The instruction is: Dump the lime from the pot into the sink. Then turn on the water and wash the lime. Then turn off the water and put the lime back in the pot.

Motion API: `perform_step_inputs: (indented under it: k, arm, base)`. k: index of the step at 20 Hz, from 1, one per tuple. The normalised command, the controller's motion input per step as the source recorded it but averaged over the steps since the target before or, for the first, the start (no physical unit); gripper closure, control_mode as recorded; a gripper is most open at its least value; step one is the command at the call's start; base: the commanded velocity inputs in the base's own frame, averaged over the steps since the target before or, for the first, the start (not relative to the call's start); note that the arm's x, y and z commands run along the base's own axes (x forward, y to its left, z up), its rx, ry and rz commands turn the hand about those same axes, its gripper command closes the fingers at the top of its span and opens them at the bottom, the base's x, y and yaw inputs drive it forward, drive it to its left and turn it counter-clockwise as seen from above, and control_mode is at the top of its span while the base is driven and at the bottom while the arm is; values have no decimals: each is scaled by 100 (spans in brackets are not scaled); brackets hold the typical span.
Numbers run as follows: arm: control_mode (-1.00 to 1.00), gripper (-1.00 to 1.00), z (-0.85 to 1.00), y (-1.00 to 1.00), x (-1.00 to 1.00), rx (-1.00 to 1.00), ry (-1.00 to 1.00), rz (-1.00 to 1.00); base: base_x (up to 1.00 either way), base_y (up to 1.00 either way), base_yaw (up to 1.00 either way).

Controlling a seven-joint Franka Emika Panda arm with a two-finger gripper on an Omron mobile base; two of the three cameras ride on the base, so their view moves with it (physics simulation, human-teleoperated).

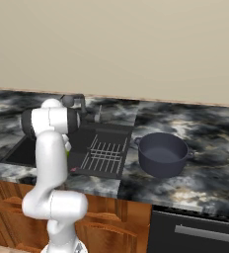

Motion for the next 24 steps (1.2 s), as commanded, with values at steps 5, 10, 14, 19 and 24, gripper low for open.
perform_step_inputs:
  k: [5,10,14,19,24]
  arm:
    - [-100,-100,-17,9,29,0,0,0]
    - [-100,-100,-16,6,33,-1,0,1]
    - [-100,-100,-18,2,31,-2,0,2]
    - [-100,-100,-19,0,26,-2,0,3]
    - [-100,-100,-22,1,29,-1,1,3]
  base:
    - [0,0,0]
    - [0,0,0]
    - [0,0,0]
    - [0,0,0]
    - [0,0,0]
